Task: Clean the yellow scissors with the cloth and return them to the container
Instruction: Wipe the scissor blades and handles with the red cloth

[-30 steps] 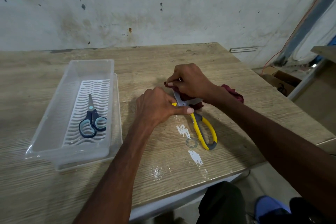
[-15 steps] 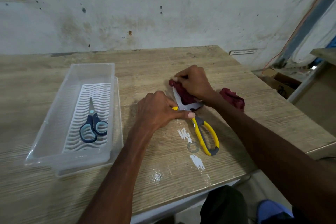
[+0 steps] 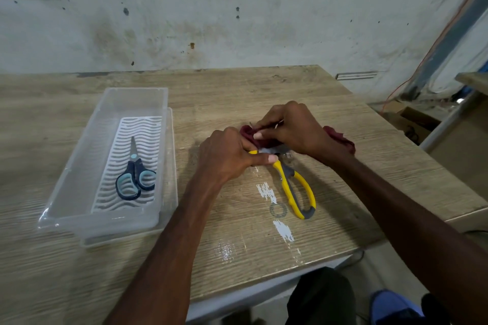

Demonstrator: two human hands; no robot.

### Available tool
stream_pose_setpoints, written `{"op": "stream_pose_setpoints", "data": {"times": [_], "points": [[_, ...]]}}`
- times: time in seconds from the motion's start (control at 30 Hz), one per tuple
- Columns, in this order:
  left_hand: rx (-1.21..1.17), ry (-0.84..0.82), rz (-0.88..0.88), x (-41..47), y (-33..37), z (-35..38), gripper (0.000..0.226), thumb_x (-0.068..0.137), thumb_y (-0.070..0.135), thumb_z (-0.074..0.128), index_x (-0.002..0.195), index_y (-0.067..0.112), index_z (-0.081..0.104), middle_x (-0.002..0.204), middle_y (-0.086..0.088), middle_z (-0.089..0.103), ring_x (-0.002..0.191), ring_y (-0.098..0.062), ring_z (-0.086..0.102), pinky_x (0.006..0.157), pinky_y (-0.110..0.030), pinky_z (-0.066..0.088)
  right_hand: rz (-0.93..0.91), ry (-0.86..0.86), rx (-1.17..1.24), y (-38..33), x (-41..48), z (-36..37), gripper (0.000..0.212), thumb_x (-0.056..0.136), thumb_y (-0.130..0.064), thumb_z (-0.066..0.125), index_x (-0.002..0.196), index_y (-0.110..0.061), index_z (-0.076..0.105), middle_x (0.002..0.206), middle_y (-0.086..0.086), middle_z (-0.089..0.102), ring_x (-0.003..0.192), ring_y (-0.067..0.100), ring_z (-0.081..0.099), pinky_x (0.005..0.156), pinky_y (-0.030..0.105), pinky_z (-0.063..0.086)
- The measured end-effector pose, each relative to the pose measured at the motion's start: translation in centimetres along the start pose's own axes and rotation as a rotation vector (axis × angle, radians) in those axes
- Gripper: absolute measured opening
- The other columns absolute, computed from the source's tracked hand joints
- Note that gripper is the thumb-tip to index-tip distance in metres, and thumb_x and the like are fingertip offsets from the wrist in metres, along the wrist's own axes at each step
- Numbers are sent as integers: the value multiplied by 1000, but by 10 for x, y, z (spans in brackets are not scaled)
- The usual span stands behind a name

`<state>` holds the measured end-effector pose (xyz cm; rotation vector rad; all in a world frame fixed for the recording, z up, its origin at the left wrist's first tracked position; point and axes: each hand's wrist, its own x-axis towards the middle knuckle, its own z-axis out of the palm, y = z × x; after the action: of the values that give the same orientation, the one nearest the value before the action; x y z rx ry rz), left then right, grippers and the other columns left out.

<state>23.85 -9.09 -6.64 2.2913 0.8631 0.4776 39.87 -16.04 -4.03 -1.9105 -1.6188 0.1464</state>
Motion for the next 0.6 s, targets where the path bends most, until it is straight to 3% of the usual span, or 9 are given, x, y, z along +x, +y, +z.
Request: {"op": "stream_pose_setpoints", "data": {"times": [0.07, 0.17, 0.27, 0.37, 0.6], "points": [[17, 0, 16, -1, 2, 0, 40, 61, 72, 74, 63, 32, 76, 41, 11, 52, 49, -4, 49, 51, -23, 30, 9, 64, 25, 1, 2, 6, 21, 72, -21, 81, 93, -16, 78, 90, 1, 74, 80, 6, 66, 70, 11, 47], [17, 0, 24, -2, 2, -2, 39, 62, 70, 75, 75, 33, 80, 36, 18, 49, 49, -2, 48, 49, -23, 29, 2, 137, -65, -1, 2, 14, 17, 80, -16, 74, 95, -10, 76, 87, 9, 75, 76, 9, 64, 65, -2, 35], [-8, 15, 15, -1, 0, -2, 43, 56, 73, 75, 77, 36, 80, 53, 14, 65, 59, -3, 60, 53, -25, 39, -70, 132, -136, -2, -15, 13, 14, 79, -14, 75, 91, -8, 77, 76, 11, 72, 68, 14, 62, 61, 5, 35], [10, 8, 14, 1, 1, 0, 45, 55, 76, 73, 77, 38, 80, 51, 7, 62, 56, -5, 57, 51, -24, 34, -79, 176, -65, 0, -28, 12, 13, 73, -12, 80, 85, -8, 78, 71, 8, 70, 66, 16, 65, 61, 24, 48], [21, 14, 52, -2, 0, 0, 43, 60, 73, 73, 82, 37, 80, 52, 17, 61, 59, 0, 59, 53, -23, 38, 9, 232, -50, -6, 14, 23, 14, 73, -16, 79, 86, -10, 78, 77, 9, 73, 72, 20, 66, 67, 24, 46]]}}
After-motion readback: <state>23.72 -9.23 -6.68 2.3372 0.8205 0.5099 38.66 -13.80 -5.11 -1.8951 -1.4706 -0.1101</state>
